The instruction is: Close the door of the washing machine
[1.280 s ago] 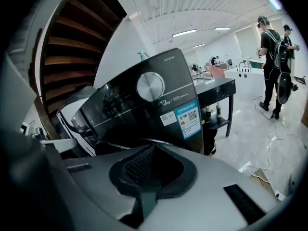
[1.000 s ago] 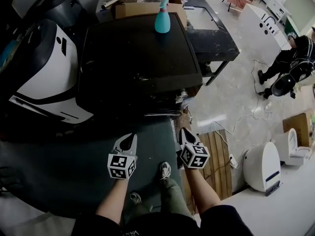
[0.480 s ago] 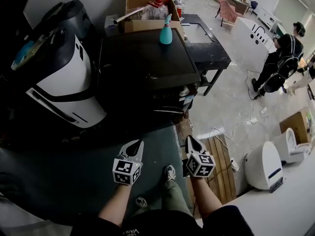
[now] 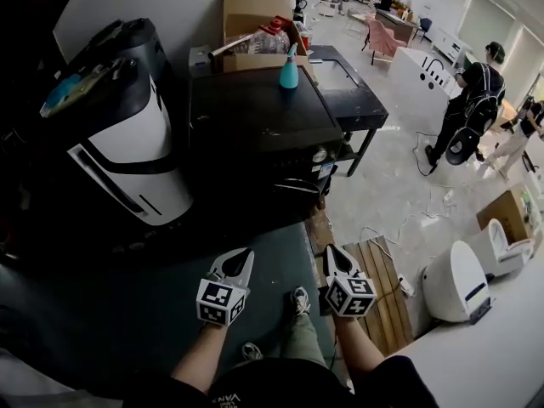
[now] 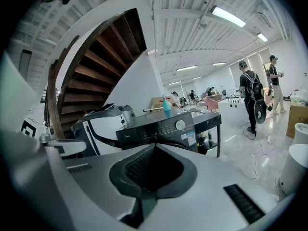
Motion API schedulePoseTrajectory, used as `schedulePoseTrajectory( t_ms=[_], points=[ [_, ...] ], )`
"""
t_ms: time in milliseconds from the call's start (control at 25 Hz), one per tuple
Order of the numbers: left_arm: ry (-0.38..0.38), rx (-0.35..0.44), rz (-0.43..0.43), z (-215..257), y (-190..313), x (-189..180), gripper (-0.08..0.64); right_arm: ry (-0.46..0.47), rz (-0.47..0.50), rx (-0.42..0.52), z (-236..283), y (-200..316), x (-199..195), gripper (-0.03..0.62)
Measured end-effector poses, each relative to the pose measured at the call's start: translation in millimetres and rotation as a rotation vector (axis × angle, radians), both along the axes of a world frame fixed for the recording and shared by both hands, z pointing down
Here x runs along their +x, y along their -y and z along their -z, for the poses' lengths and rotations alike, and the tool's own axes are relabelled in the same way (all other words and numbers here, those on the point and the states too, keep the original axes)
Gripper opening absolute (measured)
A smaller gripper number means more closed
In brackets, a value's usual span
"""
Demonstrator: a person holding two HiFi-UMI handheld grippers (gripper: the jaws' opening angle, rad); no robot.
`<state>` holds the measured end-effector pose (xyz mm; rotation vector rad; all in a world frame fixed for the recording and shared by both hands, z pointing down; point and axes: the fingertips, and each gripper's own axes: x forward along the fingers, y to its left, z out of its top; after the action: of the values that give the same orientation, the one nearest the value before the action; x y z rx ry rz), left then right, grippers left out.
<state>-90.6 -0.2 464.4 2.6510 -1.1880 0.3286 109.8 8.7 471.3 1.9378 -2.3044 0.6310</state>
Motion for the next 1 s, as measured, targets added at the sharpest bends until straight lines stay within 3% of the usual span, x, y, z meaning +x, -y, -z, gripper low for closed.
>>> schedulePoseTrajectory(
  t_ms=[760, 1000],
  points=[
    [0.024, 0.056, -0.079, 31.6, -118.8, -61.1, 0.008, -0.003, -0.079, 0.078, 49.0, -142.4, -39.5, 0.002],
    [-0.019, 0.077, -0.082, 42.4, -136.4, -65.8, 0.006, -0.016, -0.067, 0.074, 51.8, -164.4, -53.1, 0.002]
  ],
)
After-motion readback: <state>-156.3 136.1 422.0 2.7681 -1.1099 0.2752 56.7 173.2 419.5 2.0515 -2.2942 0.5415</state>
